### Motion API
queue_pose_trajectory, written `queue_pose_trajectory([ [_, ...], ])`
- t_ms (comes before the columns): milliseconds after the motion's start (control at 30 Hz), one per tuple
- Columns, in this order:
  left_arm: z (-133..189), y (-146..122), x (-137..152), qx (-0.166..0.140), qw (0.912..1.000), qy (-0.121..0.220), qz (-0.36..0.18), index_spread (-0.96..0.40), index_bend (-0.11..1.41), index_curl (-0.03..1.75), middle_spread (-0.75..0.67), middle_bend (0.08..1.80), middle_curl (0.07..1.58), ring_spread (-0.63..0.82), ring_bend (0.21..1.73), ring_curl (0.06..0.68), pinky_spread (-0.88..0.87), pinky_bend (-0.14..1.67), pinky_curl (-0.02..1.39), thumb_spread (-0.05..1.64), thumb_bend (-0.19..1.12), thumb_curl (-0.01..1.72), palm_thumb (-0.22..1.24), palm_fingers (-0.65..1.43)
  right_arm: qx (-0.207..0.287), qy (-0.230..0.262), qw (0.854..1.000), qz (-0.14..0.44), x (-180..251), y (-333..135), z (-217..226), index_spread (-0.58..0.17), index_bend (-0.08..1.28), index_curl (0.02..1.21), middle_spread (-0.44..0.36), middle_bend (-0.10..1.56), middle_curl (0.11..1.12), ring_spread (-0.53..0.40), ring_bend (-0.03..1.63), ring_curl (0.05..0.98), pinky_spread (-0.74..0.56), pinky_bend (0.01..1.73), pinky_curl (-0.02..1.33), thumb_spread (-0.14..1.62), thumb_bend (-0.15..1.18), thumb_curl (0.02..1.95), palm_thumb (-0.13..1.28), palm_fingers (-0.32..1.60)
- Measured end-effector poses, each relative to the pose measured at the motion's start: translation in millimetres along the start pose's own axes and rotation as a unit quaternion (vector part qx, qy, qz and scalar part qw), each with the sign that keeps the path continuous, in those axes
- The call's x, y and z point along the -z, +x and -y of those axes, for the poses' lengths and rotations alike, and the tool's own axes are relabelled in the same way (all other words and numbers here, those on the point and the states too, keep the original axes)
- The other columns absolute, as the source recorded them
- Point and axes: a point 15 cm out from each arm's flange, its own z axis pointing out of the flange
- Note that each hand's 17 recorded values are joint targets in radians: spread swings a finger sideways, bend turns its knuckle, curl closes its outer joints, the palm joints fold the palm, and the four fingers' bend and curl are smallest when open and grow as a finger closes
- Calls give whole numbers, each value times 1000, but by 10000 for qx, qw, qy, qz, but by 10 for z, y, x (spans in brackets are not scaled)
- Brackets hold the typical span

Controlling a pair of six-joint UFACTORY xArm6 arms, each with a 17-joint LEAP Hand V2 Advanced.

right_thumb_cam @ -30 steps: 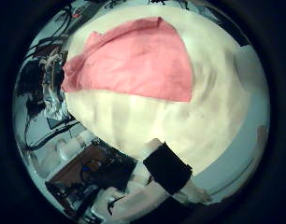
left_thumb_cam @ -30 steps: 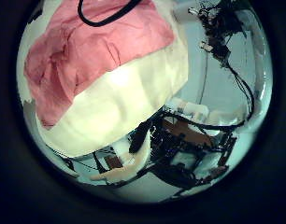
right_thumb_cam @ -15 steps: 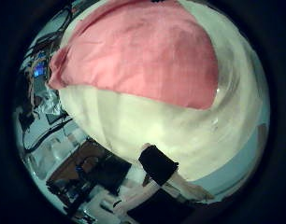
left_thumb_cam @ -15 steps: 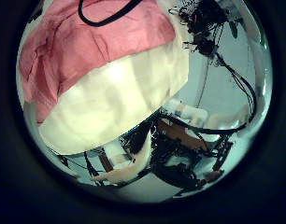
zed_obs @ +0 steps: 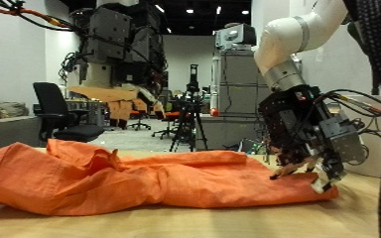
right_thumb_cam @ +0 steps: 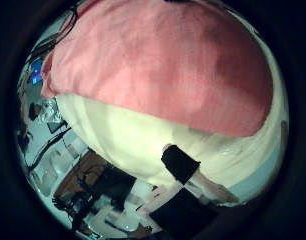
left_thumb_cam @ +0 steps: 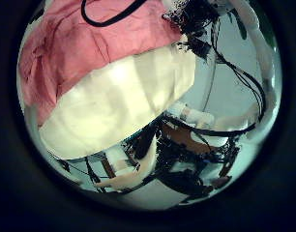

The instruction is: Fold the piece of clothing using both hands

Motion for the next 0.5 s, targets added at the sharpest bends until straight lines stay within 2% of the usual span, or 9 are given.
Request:
queue_pose_trajectory([
  [133,-6,0,4,-16,10000,-5,16,-5,141,224,448,160,176,587,385,247,514,287,317,913,-30,310,248,-95,21,-135,9993,-334,-22,98,-12,-273,156,273,7,213,340,120,398,256,251,357,284,986,-16,330,620,183],
  [233,-3,-1,4,-16,10000,1,18,-5,140,224,448,164,177,586,387,246,517,285,318,914,-30,310,248,-92,3,-140,9987,-488,-3,112,9,-268,166,275,-22,254,352,48,447,263,182,329,274,967,-15,342,670,287],
  [333,-1,5,6,-16,10000,2,20,-5,140,224,448,163,178,592,391,246,513,284,319,914,-30,310,248,-92,6,-108,9986,-515,35,103,13,-277,187,285,-68,332,375,-45,511,272,89,301,259,951,-11,355,717,473],
  [400,-3,7,18,-17,10000,17,24,-5,139,223,448,165,180,595,392,244,511,284,320,914,-30,310,248,-90,17,-83,9986,-526,52,93,21,-312,186,291,-123,378,393,-131,577,283,-37,341,254,934,-14,364,751,647],
  [433,-3,7,18,-24,10000,17,24,-5,138,223,448,167,181,595,392,244,511,284,320,914,-30,310,248,-90,19,-84,9986,-527,53,90,21,-331,190,295,-148,411,406,-181,621,295,-124,389,261,930,-15,369,764,792],
  [500,-5,8,25,-18,10000,25,26,-5,139,222,448,166,182,596,393,242,510,284,320,914,-30,310,248,-90,20,-75,9986,-532,62,87,23,-361,195,311,-186,438,424,-250,671,312,-242,419,261,917,-20,374,784,876],
])
